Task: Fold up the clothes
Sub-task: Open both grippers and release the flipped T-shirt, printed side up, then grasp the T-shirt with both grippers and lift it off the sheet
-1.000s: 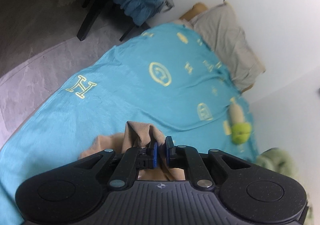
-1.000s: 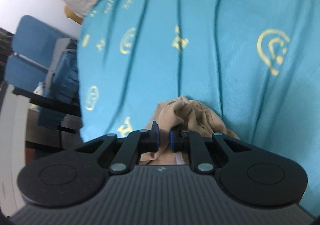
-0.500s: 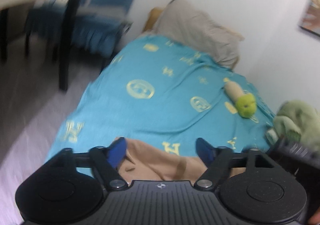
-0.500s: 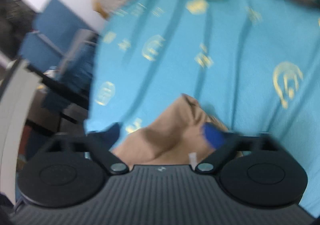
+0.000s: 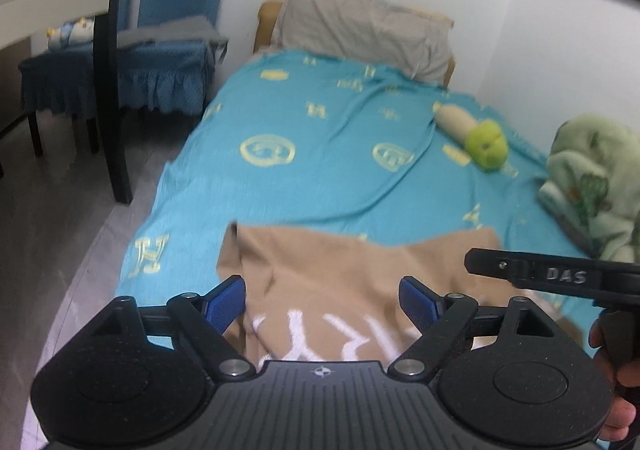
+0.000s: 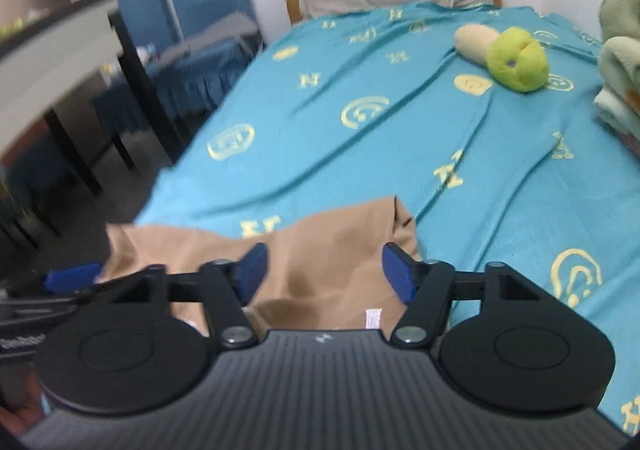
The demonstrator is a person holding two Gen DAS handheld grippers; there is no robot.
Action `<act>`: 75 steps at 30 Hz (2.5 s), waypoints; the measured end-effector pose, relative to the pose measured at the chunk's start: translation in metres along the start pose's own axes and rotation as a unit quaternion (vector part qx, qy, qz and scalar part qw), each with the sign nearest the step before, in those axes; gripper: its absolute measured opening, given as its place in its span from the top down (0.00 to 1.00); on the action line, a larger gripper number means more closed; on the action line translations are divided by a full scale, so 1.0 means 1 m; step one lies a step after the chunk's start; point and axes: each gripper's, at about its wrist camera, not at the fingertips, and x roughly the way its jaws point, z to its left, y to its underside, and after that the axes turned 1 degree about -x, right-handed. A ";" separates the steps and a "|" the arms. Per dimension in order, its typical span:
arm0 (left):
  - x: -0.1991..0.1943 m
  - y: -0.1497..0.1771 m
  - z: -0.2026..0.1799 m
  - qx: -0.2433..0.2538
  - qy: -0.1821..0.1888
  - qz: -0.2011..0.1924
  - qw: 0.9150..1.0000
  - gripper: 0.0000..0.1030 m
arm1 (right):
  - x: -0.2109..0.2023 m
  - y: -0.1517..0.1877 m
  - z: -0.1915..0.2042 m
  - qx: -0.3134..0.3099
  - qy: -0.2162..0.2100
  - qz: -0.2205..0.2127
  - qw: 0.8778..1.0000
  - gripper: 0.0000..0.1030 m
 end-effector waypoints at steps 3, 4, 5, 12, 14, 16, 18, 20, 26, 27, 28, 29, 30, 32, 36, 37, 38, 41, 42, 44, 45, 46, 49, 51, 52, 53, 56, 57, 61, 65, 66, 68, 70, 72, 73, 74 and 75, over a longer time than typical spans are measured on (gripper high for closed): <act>0.012 0.005 0.003 0.008 -0.009 0.021 1.000 0.20 | 0.022 0.009 -0.001 -0.005 0.006 0.029 1.000 0.59; 0.015 0.007 0.004 0.011 -0.011 0.026 1.000 0.20 | 0.025 0.011 0.001 -0.011 0.009 0.029 0.999 0.59; 0.017 0.008 0.005 0.011 -0.012 0.027 1.000 0.20 | 0.027 0.013 0.002 -0.017 0.011 0.029 0.999 0.59; -0.016 0.010 -0.002 0.019 -0.022 0.002 1.000 0.21 | -0.008 0.013 0.011 -0.005 0.018 0.025 1.000 0.58; -0.034 0.010 -0.007 0.011 -0.017 -0.008 1.000 0.21 | -0.026 0.015 0.019 -0.023 0.025 0.016 0.999 0.58; -0.052 0.011 -0.014 0.006 -0.013 -0.014 1.000 0.20 | -0.041 0.019 0.022 -0.025 0.026 0.005 0.999 0.58; -0.063 0.017 -0.021 0.014 -0.015 -0.019 1.000 0.18 | -0.056 0.024 0.024 -0.019 0.029 -0.003 0.999 0.58; -0.072 0.023 -0.028 0.022 -0.017 -0.020 0.999 0.18 | -0.062 0.033 0.026 -0.014 0.034 -0.001 0.999 0.59; -0.043 0.042 -0.022 0.016 -0.027 0.056 0.998 0.16 | -0.054 0.053 0.028 -0.014 0.052 0.027 0.998 0.60; -0.041 0.043 -0.020 0.011 -0.024 0.060 0.998 0.16 | -0.051 0.055 0.028 -0.015 0.056 0.032 0.998 0.60; -0.041 0.044 -0.017 0.005 -0.021 0.060 0.998 0.16 | -0.052 0.057 0.028 -0.014 0.056 0.031 0.998 0.60; -0.042 0.044 -0.015 -0.002 -0.017 0.060 0.998 0.15 | -0.052 0.057 0.028 -0.014 0.055 0.030 0.998 0.60; -0.044 0.045 -0.012 -0.010 -0.013 0.060 0.998 0.15 | -0.052 0.057 0.028 -0.014 0.054 0.029 0.998 0.60; -0.048 0.045 -0.008 -0.028 -0.006 0.063 0.998 0.15 | -0.053 0.057 0.025 -0.006 0.050 0.029 0.998 0.60; -0.063 0.046 0.003 -0.085 0.038 0.067 0.993 0.15 | -0.054 0.056 0.022 0.008 0.044 0.030 0.999 0.60; -0.067 0.047 0.006 -0.103 0.053 0.069 0.991 0.15 | -0.054 0.056 0.021 0.011 0.042 0.030 0.999 0.60; -0.071 0.049 0.009 -0.123 0.070 0.072 0.987 0.15 | -0.054 0.056 0.020 0.013 0.041 0.030 0.999 0.60; -0.079 0.058 0.027 -0.200 0.125 0.081 0.968 0.15 | -0.055 0.055 0.015 0.030 0.033 0.031 0.999 0.60; -0.078 0.060 0.032 -0.221 0.137 0.087 0.962 0.15 | -0.055 0.054 0.013 0.038 0.030 0.031 0.998 0.60; -0.070 0.064 0.039 -0.250 0.156 0.118 0.948 0.15 | -0.056 0.053 0.009 0.054 0.024 0.032 0.998 0.60; -0.066 0.065 0.042 -0.265 0.165 0.134 0.941 0.16 | -0.056 0.053 0.007 0.061 0.021 0.032 0.997 0.60; -0.062 0.067 0.045 -0.278 0.170 0.147 0.934 0.19 | -0.056 0.053 0.006 0.068 0.018 0.032 0.997 0.60; -0.057 0.071 0.048 -0.289 0.160 0.154 0.931 0.19 | -0.058 0.052 0.001 0.088 0.010 0.032 0.996 0.60; -0.049 0.072 0.049 -0.302 0.181 0.155 0.923 0.19 | -0.058 0.052 -0.002 0.101 0.006 0.032 0.994 0.60; -0.045 0.072 0.049 -0.308 0.193 0.154 0.919 0.20 | -0.058 0.052 -0.003 0.108 0.004 0.032 0.994 0.60; -0.043 0.071 0.049 -0.309 0.196 0.148 0.919 0.21 | -0.057 0.051 -0.005 0.114 0.003 0.032 0.993 0.60; -0.037 0.070 0.050 -0.321 0.209 0.125 0.915 0.20 | -0.057 0.051 -0.006 0.121 0.001 0.032 0.992 0.60; -0.037 0.070 0.052 -0.330 0.219 0.115 0.911 0.20 | -0.057 0.051 -0.006 0.122 0.001 0.032 0.992 0.60; -0.038 0.072 0.057 -0.357 0.249 0.094 0.896 0.19 | -0.058 0.050 -0.010 0.146 -0.006 0.026 0.989 0.60; -0.027 0.079 0.056 -0.368 0.223 0.137 0.892 0.22 | -0.058 0.050 -0.017 0.180 -0.020 0.026 0.983 0.59; -0.022 0.081 0.055 -0.367 0.207 0.155 0.894 0.22 | -0.058 0.049 -0.016 0.177 -0.018 0.027 0.984 0.59; -0.015 0.083 0.054 -0.371 0.185 0.171 0.894 0.25 | -0.058 0.049 -0.014 0.172 -0.015 0.027 0.985 0.60; -0.014 0.081 0.058 -0.386 0.190 0.153 0.890 0.25 | -0.058 0.049 -0.013 0.170 -0.014 0.027 0.985 0.59; -0.015 0.079 0.062 -0.400 0.198 0.127 0.886 0.28 | -0.058 0.049 -0.014 0.174 -0.017 0.026 0.984 0.58; -0.016 0.078 0.063 -0.407 0.202 0.114 0.883 0.36 | -0.059 0.049 -0.015 0.179 -0.019 0.024 0.983 0.58; -0.017 0.077 0.064 -0.410 0.204 0.103 0.883 0.43 | -0.060 0.049 -0.016 0.184 -0.020 0.023 0.982 0.58; -0.018 0.075 0.062 -0.403 0.203 0.096 0.887 0.47 | -0.063 0.048 -0.017 0.192 -0.025 0.016 0.981 0.58</act>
